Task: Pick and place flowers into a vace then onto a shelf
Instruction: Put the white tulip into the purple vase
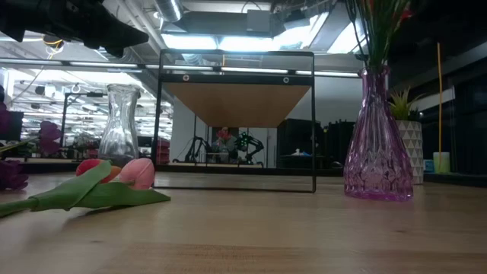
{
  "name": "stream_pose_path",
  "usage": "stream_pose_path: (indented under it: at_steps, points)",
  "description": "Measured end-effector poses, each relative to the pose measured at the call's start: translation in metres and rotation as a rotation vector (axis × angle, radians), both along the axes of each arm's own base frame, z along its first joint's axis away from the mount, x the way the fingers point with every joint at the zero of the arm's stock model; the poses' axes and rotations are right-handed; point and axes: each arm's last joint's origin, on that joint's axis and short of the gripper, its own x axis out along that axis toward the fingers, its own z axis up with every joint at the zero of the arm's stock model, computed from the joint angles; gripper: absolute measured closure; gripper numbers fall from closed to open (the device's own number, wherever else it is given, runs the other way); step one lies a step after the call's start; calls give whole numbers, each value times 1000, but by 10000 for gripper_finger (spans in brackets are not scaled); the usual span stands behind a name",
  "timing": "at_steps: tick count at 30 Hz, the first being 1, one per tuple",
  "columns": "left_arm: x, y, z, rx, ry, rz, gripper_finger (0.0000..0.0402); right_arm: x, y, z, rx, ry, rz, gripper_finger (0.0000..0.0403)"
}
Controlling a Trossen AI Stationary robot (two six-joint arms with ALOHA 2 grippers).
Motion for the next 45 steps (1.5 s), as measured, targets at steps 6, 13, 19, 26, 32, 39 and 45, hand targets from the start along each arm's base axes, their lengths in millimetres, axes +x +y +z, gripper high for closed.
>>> stream_pose_path:
  at_steps: [6,13,19,26,32,39,45]
  points:
    - [0,0,0,0,0,0,398,-9,-2,0,97,148,-110,216]
    - [0,0,0,0,0,0,398,-21,-2,2,184,268,-296,216]
    - [0,0,0,0,0,0,398,-25,10,0,309,302,-345,216]
    - [0,0,0,0,0,0,398,-22,37,-11,437,388,-394,216]
    - [0,0,0,0,0,0,398,-11,70,-7,464,463,-421,216]
    - [0,0,0,0,0,0,398,-2,114,5,444,581,-535,216]
    - [0,0,0,0,0,0,398,-4,149,6,453,642,-711,216]
